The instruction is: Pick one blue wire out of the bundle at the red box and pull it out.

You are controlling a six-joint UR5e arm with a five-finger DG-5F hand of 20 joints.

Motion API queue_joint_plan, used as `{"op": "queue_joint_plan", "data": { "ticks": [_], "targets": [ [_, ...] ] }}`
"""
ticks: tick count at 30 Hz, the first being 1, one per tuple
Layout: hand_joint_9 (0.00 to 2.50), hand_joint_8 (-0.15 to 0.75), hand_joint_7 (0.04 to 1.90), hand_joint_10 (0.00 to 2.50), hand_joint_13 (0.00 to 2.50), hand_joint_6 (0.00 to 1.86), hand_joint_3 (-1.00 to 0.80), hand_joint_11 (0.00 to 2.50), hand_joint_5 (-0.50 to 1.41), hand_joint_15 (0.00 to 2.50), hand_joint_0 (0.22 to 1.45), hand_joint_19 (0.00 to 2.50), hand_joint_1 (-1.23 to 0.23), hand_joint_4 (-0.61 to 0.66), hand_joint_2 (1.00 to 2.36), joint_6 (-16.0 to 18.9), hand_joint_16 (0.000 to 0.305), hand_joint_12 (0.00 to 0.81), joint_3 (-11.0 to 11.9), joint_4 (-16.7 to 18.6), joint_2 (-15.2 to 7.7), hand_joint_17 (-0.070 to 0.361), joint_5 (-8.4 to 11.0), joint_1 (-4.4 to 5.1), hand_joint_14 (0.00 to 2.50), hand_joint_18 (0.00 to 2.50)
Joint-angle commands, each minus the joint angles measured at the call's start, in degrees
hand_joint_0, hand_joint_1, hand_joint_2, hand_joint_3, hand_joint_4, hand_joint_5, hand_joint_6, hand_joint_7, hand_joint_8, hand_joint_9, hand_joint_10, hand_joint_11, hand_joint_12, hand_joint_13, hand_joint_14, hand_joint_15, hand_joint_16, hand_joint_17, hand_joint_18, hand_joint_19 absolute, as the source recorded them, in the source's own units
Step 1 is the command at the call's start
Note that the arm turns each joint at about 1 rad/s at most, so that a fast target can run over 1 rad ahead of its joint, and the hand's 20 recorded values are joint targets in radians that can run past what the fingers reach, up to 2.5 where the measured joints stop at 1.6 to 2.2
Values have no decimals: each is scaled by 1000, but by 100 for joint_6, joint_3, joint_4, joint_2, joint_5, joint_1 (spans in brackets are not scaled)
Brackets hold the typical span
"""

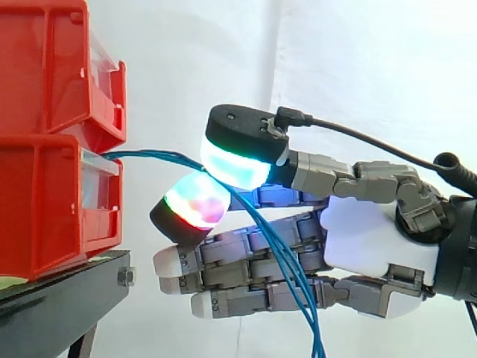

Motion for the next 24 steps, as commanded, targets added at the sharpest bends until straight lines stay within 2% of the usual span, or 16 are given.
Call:
{"op": "queue_joint_plan", "data": {
  "ticks": [1, 8, 9, 15, 20, 24],
  "targets": [
    [858, 254, 1120, 16, 351, 629, -129, 403, -78, 199, 615, 376, -651, 331, 1022, 18, 57, 362, -1, -38, 7, 129, -52, -18, 9, 225],
    [863, 260, 1105, 18, 349, 640, -129, 400, -81, 194, 616, 366, -650, 342, 1020, 124, 58, 364, -1, -73, 16, 130, -254, -62, 8, 231],
    [863, 259, 1101, 17, 351, 642, -132, 417, -82, 197, 617, 374, -648, 340, 1020, 176, 58, 367, -1, -100, 60, 130, -368, -71, 8, 231],
    [868, 261, 1081, 17, 352, 653, -125, 421, -85, 201, 615, 373, -649, 345, 1020, 220, 58, 368, -1, -548, 201, 131, -430, -115, 9, 233],
    [872, 271, 1040, 17, 354, 675, -122, 433, -92, 205, 611, 373, -657, 351, 1019, 229, 60, 374, -1, -1128, 333, 134, -447, -132, 9, 239],
    [875, 272, 999, 17, 356, 694, -123, 440, -97, 204, 609, 374, -670, 356, 1018, 291, 61, 379, -1, -1304, 385, 137, -447, -141, 9, 246]
  ]
}}
